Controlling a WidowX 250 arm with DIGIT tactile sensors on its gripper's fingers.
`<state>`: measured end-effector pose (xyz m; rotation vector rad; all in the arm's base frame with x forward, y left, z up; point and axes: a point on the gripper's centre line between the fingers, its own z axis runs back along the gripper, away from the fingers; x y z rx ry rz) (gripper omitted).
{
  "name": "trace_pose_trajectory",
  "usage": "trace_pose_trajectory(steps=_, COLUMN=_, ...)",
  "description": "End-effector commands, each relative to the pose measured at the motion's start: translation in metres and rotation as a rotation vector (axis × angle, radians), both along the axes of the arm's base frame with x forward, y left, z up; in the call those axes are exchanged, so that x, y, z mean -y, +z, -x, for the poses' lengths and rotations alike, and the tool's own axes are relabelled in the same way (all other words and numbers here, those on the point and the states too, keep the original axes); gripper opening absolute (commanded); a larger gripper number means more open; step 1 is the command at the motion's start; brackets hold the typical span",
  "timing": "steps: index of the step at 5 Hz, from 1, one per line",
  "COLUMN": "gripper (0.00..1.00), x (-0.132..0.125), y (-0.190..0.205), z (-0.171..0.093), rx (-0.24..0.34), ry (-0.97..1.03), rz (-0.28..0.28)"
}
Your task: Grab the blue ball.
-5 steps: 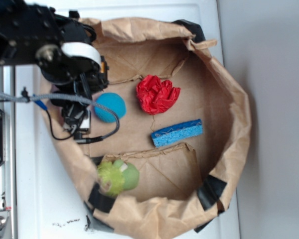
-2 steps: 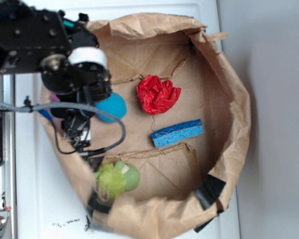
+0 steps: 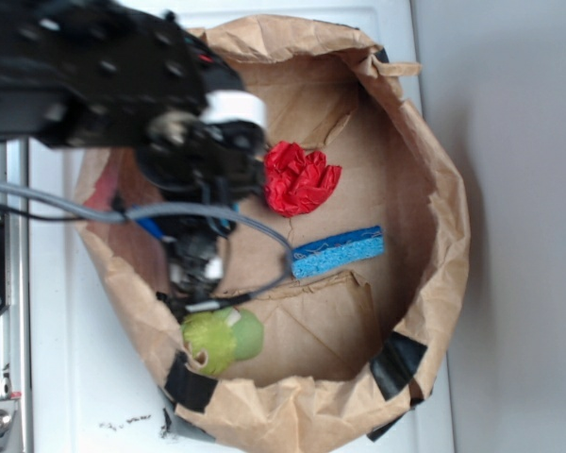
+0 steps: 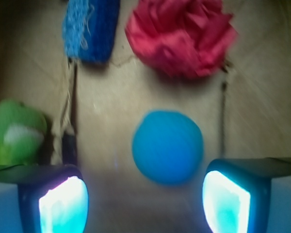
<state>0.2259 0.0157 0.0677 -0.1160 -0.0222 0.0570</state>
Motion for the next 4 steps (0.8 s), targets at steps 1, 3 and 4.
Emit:
trace_pose_trajectory(steps=1, gripper=0.21, x=0.0044, y=0.0002, z=-0.0318, rx=0.102, ry=0.015, rz=0.0)
trace_pose_trajectory(steps=3, gripper=0.0, x=-0.003, y=-0.0021, z=-0.0387, rx=0.131, ry=0.017, rz=0.019)
trace_pose_trajectory(steps=4, gripper=0.0, x=-0.0032, y=-0.0006, z=-0.0402, rx=0.132, ry=0.013, rz=0.019)
